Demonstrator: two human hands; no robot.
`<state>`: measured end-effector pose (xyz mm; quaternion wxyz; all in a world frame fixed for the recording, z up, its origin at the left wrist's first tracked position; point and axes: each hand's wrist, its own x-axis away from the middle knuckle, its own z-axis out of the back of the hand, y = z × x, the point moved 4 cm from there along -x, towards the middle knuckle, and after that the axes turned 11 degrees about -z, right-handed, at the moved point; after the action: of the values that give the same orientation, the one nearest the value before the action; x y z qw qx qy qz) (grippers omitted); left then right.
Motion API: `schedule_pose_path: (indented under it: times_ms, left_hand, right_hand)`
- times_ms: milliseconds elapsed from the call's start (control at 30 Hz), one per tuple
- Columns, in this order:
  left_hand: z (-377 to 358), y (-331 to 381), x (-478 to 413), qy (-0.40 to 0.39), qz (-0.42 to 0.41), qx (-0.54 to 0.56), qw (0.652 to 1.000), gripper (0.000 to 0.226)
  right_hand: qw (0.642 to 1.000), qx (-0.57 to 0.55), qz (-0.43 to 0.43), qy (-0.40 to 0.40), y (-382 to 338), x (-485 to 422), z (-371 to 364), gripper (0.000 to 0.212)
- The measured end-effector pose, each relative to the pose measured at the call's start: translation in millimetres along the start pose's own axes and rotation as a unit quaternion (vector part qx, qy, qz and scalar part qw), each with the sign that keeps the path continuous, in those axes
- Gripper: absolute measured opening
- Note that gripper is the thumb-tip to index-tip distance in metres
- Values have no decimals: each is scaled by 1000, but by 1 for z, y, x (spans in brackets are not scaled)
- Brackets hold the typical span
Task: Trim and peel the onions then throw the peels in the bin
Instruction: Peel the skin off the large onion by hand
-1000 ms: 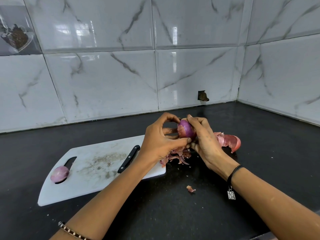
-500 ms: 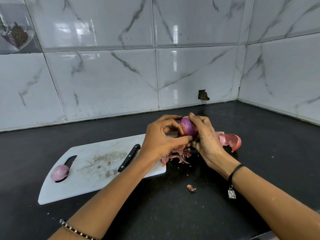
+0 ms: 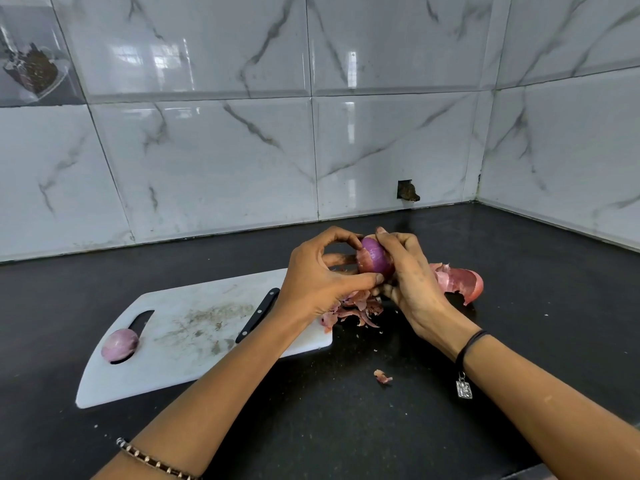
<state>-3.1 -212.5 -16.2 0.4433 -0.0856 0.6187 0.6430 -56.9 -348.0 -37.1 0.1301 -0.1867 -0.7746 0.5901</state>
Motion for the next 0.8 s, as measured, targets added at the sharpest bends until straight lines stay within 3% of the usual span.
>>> schedule_pose_path:
  times_ms: [300, 467, 800]
  left_hand:
    - [1, -6, -3, 4, -5, -1, 1000, 46]
    - [-3, -6, -1, -5, -35, -65, 997, 21]
    - [-4, -3, 1, -8, -13, 11, 1000, 45]
  right_hand:
    - [1000, 18, -3, -8, 2, 0, 1, 36]
    - [1000, -3, -11, -4, 1, 1, 1, 37]
    - [999, -40, -17, -5, -2, 2, 0, 36]
